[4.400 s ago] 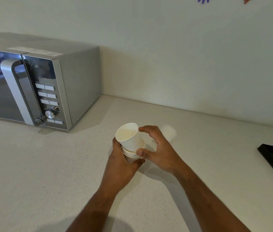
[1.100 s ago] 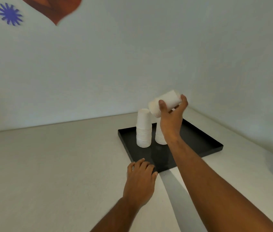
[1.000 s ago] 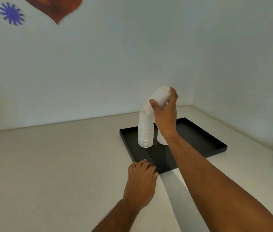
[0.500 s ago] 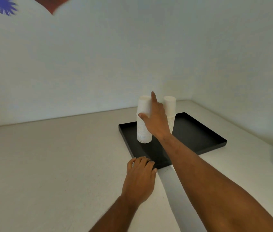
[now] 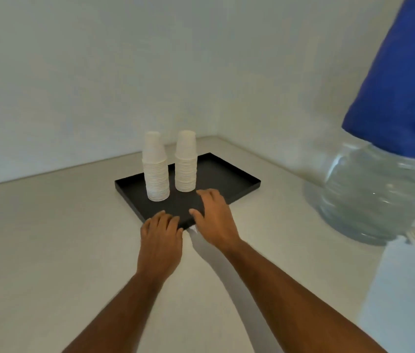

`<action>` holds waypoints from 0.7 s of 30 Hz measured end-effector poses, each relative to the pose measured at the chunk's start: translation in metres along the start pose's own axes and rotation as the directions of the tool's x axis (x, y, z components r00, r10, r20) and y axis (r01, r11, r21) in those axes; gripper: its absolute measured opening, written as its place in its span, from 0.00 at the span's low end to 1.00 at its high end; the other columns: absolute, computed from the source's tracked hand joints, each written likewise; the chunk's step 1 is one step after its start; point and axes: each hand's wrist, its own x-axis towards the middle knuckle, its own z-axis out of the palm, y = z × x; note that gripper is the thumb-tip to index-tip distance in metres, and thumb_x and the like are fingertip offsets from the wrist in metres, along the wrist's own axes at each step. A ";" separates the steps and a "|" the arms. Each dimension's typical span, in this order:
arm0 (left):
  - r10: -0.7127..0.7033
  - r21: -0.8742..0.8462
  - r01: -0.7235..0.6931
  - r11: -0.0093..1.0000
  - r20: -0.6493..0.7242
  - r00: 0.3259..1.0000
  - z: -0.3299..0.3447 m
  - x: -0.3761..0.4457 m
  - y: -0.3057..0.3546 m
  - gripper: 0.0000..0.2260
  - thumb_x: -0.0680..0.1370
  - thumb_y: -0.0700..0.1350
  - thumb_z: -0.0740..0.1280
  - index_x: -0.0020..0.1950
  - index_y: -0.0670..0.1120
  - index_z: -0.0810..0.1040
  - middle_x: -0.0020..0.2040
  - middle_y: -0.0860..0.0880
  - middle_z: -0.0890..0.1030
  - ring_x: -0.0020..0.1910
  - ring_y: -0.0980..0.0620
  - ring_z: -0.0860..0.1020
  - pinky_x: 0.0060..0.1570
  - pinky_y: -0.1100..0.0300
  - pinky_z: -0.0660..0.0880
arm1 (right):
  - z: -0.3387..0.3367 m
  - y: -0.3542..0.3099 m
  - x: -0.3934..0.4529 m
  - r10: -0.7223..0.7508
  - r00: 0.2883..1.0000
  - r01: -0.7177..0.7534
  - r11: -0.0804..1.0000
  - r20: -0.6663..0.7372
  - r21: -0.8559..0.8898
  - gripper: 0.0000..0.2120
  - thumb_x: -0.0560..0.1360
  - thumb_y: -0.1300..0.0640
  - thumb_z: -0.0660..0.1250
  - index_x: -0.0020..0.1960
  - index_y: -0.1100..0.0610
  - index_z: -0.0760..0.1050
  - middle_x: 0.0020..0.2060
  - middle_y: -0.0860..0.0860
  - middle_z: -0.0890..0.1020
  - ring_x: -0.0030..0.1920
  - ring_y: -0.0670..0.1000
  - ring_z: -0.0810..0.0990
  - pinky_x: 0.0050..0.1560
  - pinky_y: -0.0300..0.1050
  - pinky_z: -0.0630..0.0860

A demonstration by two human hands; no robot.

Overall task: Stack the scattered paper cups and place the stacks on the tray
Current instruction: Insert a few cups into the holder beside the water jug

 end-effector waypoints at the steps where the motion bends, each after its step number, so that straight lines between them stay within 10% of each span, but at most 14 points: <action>1: 0.015 0.011 -0.015 1.000 -0.005 1.000 0.000 -0.001 0.001 0.14 0.79 0.46 0.68 0.64 0.45 0.80 0.62 0.44 0.81 0.68 0.43 0.74 0.67 0.41 0.69 | -0.005 0.007 -0.008 0.023 1.000 -0.023 0.999 -0.001 -0.023 0.26 0.78 0.47 0.69 0.73 0.50 0.67 0.71 0.51 0.70 0.70 0.52 0.69 0.69 0.50 0.68; 21: 0.348 -0.393 -0.266 0.880 0.156 0.924 0.025 -0.019 0.278 0.20 0.84 0.51 0.61 0.75 0.48 0.69 0.76 0.47 0.69 0.74 0.48 0.68 0.73 0.51 0.62 | -0.197 0.189 -0.138 0.335 0.908 -0.376 0.916 -0.253 -0.136 0.23 0.80 0.44 0.65 0.71 0.51 0.69 0.71 0.49 0.72 0.69 0.52 0.71 0.71 0.50 0.68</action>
